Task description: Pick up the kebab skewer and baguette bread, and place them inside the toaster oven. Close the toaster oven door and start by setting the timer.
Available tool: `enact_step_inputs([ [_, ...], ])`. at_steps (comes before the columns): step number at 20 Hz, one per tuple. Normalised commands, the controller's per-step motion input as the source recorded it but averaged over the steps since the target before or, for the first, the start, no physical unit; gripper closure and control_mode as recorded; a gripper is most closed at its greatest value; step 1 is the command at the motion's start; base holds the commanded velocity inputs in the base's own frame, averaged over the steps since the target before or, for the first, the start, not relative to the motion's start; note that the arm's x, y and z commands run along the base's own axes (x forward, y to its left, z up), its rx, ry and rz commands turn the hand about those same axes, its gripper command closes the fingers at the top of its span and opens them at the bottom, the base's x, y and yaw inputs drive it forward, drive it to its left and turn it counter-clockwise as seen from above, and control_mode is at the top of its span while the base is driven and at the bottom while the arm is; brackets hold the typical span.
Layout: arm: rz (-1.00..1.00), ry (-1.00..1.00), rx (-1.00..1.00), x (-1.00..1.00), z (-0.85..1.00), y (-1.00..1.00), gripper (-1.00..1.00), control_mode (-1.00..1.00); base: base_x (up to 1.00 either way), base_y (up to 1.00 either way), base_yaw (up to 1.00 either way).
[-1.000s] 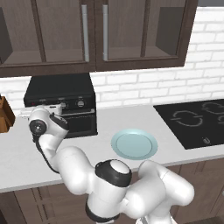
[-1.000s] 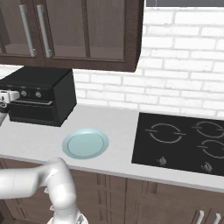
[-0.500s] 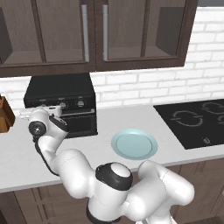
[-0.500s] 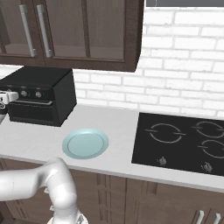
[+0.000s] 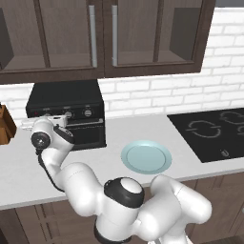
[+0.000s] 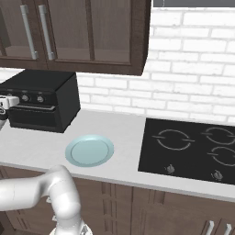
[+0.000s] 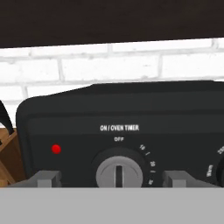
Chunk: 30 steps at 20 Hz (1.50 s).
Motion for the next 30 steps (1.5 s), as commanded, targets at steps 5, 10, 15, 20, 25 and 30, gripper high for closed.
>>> enact_step_inputs([
  [5,0.00,0.00,0.00,0.00,0.00,0.00,1.00,-1.00,0.00,0.00,0.00],
  [10,0.00,0.00,0.00,0.06,0.00,0.00,1.00,-1.00,0.00,0.00,0.00],
  [15,0.00,0.00,0.00,0.16,0.00,0.00,1.00,-1.00,0.00,0.00,0.00],
  [20,0.00,0.00,0.00,0.01,0.00,0.00,1.00,-1.00,0.00,0.00,0.00],
  [25,0.00,0.00,0.00,0.00,0.00,0.00,1.00,-1.00,0.00,0.00,0.00],
  [30,0.00,0.00,0.00,0.00,0.00,0.00,1.00,-1.00,0.00,0.00,0.00],
])
